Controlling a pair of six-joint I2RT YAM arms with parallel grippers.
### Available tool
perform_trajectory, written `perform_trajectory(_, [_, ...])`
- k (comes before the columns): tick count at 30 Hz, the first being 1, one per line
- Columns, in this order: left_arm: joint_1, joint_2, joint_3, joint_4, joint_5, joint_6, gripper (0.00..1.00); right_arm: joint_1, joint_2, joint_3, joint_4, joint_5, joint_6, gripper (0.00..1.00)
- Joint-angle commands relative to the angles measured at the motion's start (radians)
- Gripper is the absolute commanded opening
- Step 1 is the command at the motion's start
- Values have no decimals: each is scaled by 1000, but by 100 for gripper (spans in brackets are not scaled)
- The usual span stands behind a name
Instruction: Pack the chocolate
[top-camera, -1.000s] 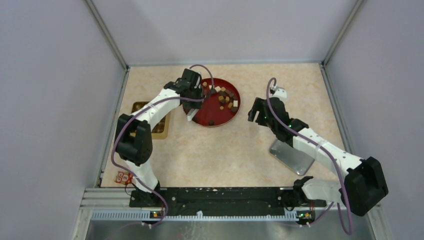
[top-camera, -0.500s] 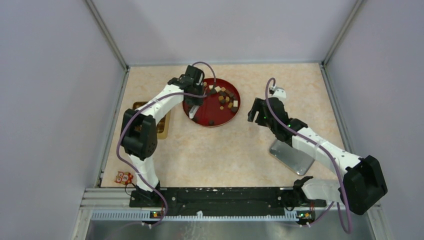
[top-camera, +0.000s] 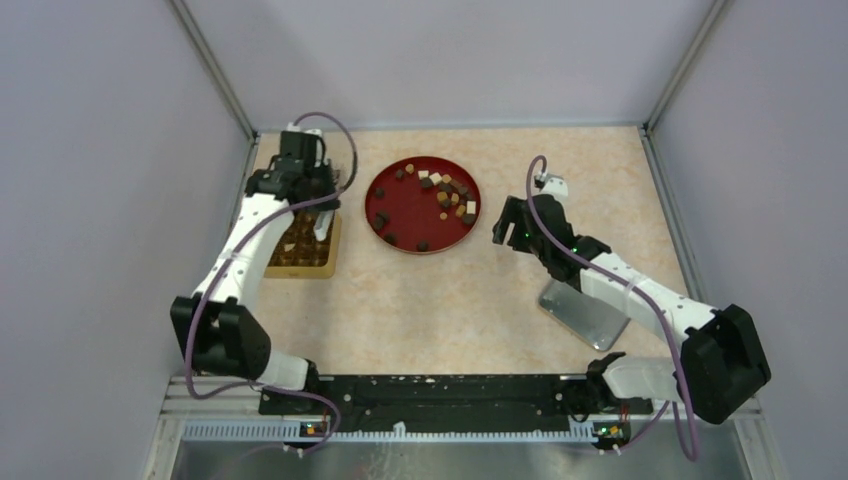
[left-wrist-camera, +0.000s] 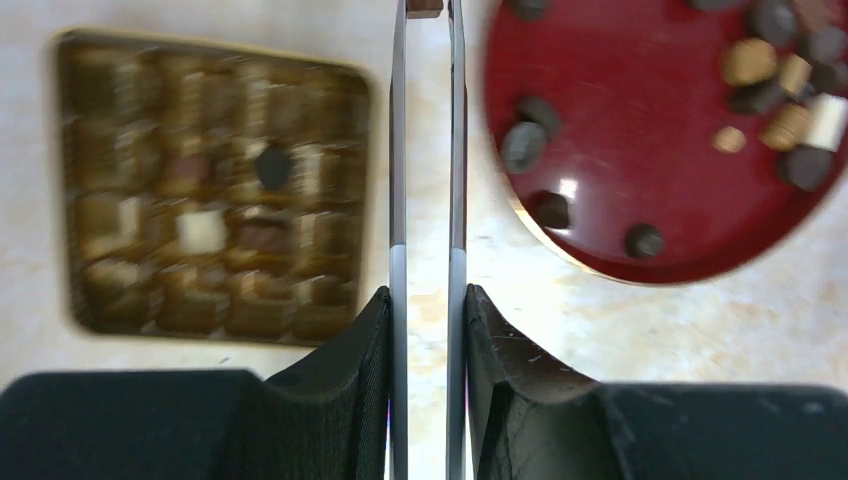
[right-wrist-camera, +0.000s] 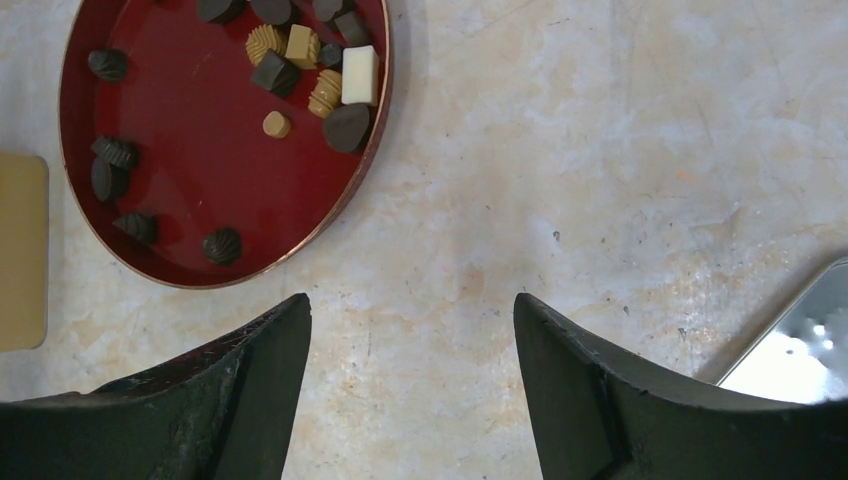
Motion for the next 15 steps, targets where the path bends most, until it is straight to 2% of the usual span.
perform_trajectory(1, [103,-129,-73,-32,-64,30,8,-10,22,50,63,-27,-15,73])
perform_trajectory(6, [228,-138,-105,-65,-97,10,8,-10,36,53,79,-42,-17,73])
perform_trajectory(9, [292,-146,-140,-29,-108,2,8,-10,35,47,79,-43,-19,73])
perform_trajectory(15, [330,-134,-162,9,-131,-20,9,-10,30,36,74,-30,-31,73])
